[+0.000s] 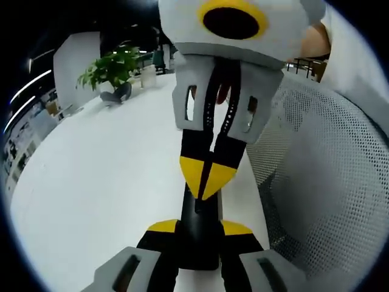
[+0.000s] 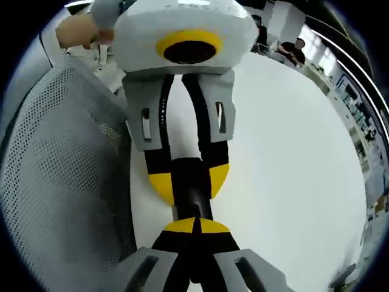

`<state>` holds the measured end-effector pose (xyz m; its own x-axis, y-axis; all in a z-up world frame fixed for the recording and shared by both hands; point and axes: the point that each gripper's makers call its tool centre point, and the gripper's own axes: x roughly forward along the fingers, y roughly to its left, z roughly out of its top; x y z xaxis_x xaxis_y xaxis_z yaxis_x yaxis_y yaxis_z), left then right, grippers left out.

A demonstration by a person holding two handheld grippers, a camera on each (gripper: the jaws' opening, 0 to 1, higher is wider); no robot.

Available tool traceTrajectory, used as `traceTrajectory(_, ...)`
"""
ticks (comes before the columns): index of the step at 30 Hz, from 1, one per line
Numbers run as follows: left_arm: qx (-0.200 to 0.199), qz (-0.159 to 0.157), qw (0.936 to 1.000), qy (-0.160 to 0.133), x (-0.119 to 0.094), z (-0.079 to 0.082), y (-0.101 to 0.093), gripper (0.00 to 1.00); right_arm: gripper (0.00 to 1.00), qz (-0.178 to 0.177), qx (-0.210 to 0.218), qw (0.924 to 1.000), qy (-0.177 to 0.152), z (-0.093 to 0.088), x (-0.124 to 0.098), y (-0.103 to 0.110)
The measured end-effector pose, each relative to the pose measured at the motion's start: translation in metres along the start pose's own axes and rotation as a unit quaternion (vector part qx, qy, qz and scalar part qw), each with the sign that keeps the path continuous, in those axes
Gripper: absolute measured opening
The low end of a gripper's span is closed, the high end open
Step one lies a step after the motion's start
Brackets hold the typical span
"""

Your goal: Press the specified remote control buttons in sequence, fully releasing each button before pressing the next.

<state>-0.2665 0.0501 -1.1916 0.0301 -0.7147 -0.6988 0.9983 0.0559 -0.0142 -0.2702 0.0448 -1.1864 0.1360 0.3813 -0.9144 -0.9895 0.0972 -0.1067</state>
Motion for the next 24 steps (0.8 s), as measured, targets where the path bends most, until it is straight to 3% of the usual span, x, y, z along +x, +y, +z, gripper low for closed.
traceTrajectory(7,0.000,-0.001,1.0000,0.003,0.000,0.000,-0.001,0.23,0.00,0.005,0.023,0.9996,-0.018,0.000,-0.001,-0.005)
traceTrajectory(10,0.000,-0.001,1.0000,0.002,0.000,0.000,-0.001,0.23,0.00,0.023,0.047,0.9968,-0.061,0.011,0.001,-0.001)
traceTrajectory(13,-0.002,0.000,1.0000,0.002,0.000,0.000,-0.001,0.23,0.00,0.016,-0.002,0.9994,-0.030,0.008,0.002,-0.002)
traceTrajectory(18,-0.001,-0.001,1.0000,0.003,0.000,0.000,-0.001,0.23,0.00,0.013,-0.020,0.9995,-0.018,0.008,0.003,-0.001)
traceTrajectory(24,0.002,0.001,0.9999,0.011,0.001,0.000,-0.001,0.23,0.00,-0.025,-0.048,0.9985,-0.006,0.007,0.004,-0.001)
